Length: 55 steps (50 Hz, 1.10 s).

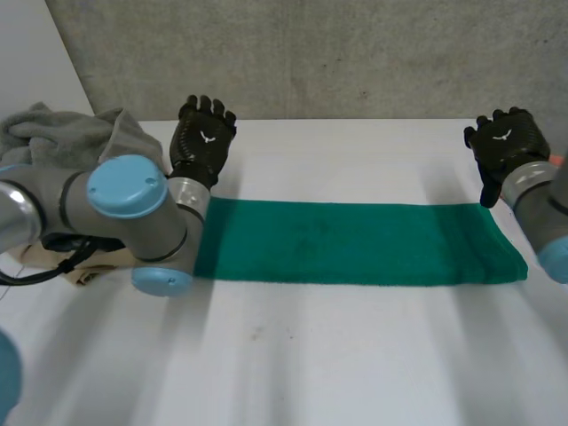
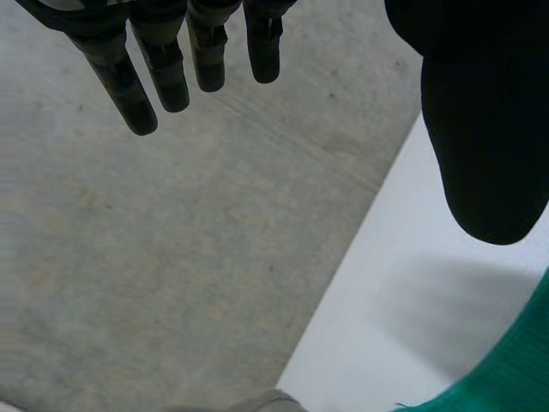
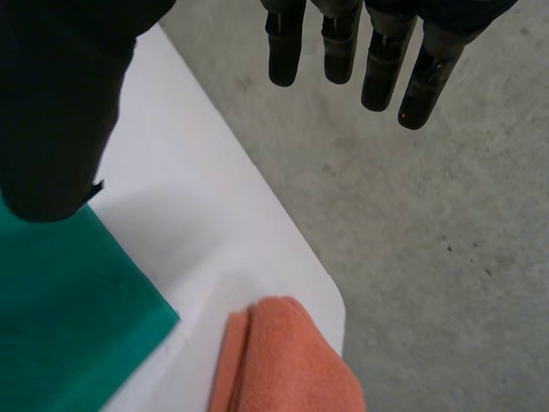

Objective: Fold the laundry.

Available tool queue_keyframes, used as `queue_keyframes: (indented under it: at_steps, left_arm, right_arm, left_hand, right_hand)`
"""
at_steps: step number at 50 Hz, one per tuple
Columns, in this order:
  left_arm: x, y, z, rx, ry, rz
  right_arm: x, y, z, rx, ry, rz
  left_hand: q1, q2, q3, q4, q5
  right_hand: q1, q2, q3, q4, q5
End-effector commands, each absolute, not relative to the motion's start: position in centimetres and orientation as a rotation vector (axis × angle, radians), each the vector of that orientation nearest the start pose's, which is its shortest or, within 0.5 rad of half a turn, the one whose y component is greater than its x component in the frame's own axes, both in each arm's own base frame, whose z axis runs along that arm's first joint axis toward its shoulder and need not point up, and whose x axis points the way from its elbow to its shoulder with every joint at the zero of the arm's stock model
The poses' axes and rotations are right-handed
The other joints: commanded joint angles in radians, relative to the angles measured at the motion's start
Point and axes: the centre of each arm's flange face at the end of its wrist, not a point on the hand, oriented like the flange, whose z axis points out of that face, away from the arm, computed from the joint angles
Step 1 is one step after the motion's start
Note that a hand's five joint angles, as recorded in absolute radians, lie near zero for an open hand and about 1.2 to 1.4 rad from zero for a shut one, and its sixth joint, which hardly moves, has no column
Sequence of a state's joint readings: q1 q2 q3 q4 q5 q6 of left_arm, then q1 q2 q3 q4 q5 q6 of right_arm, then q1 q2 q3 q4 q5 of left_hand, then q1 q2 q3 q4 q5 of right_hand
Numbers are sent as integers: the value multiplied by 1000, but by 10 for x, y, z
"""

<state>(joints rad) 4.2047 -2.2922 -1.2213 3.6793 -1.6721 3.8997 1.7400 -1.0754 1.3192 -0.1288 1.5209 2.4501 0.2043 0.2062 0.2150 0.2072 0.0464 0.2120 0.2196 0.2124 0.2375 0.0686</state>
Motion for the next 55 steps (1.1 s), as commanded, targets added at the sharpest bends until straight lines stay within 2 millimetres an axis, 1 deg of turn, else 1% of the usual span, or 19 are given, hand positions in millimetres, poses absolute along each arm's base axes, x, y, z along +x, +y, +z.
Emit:
queue_keyframes:
  at_steps: [1,4,7,11,15,21,22,23,24,37,38,42,44,47,48,49,52,53,55]
  left_arm:
    - [-310,-313,207,989,1637,-2201]
    - [-305,-303,206,977,1692,-2214]
    - [-300,-293,200,963,1770,-2222]
    - [-297,-286,195,953,1828,-2226]
    - [-296,-284,191,957,1849,-2215]
    - [-295,-284,188,960,1856,-2206]
    - [-295,-284,189,957,1855,-2206]
    - [-295,-285,189,957,1855,-2206]
    - [-295,-285,189,956,1855,-2206]
    - [-289,-285,200,925,1832,-2225]
    - [-287,-286,201,918,1832,-2221]
    - [-280,-286,204,898,1831,-2217]
    - [-277,-284,206,890,1830,-2214]
    - [-272,-285,208,873,1829,-2211]
    - [-271,-285,209,868,1826,-2213]
    - [-270,-285,211,866,1825,-2213]
    - [-267,-284,217,845,1809,-2228]
    - [-267,-284,218,845,1807,-2230]
    - [-267,-283,221,838,1800,-2236]
  right_arm:
    - [164,-342,210,-1121,2396,-1956]
    - [147,-334,196,-1086,2452,-1813]
    - [136,-332,185,-1044,2476,-1749]
    - [130,-335,170,-1048,2472,-1738]
    - [127,-344,145,-1041,2496,-1704]
    - [123,-350,125,-1065,2522,-1662]
    - [123,-351,121,-1072,2526,-1650]
    - [122,-353,117,-1086,2534,-1642]
    - [121,-355,118,-1087,2536,-1651]
    - [43,-383,145,-965,2801,-1896]
    - [28,-385,148,-974,2850,-1914]
    - [4,-387,160,-1103,2924,-1968]
    - [5,-387,165,-1171,2915,-1988]
    - [35,-386,180,-1252,2787,-2077]
    - [49,-385,186,-1276,2723,-2111]
    - [77,-383,196,-1307,2598,-2178]
    - [118,-376,207,-1349,2406,-2262]
    - [147,-369,212,-1403,2265,-2305]
    - [182,-357,217,-1470,2092,-2334]
  left_hand:
    - [-30,-32,-40,-33,-46]
    - [-30,-32,-40,-33,-46]
    - [-30,-32,-40,-33,-46]
    - [-30,-32,-40,-33,-46]
    - [-30,-32,-40,-33,-46]
    - [-30,-32,-40,-33,-46]
    - [-30,-32,-40,-33,-46]
    - [-30,-32,-40,-33,-46]
    - [-30,-32,-40,-33,-46]
    - [-30,-32,-40,-33,-46]
    - [-30,-32,-40,-33,-46]
    - [-30,-32,-40,-33,-46]
    - [-30,-32,-40,-33,-46]
    - [-30,-32,-40,-33,-46]
    - [-30,-32,-40,-33,-46]
    - [-30,-32,-40,-33,-46]
    - [-30,-32,-40,-33,-46]
    - [-30,-32,-40,-33,-46]
    - [-30,-32,-40,-33,-46]
  right_hand:
    - [-37,-45,-38,-63,-69]
    - [-36,-44,-37,-62,-68]
    - [96,88,95,70,64]
    - [231,223,230,205,199]
    - [243,235,242,217,212]
    - [255,247,254,229,223]
    - [313,305,312,287,282]
    - [842,835,842,817,811]
    - [1170,1163,1170,1145,1139]
    - [1184,1177,1184,1159,1153]
    - [1184,1177,1184,1159,1153]
    - [1184,1177,1184,1159,1153]
    - [1184,1177,1184,1159,1153]
    - [1184,1177,1184,1159,1153]
    - [1184,1177,1184,1159,1153]
    - [1184,1177,1184,1159,1153]
    - [1184,1177,1184,1159,1153]
    - [1184,1177,1184,1159,1153]
    - [1184,1177,1184,1159,1153]
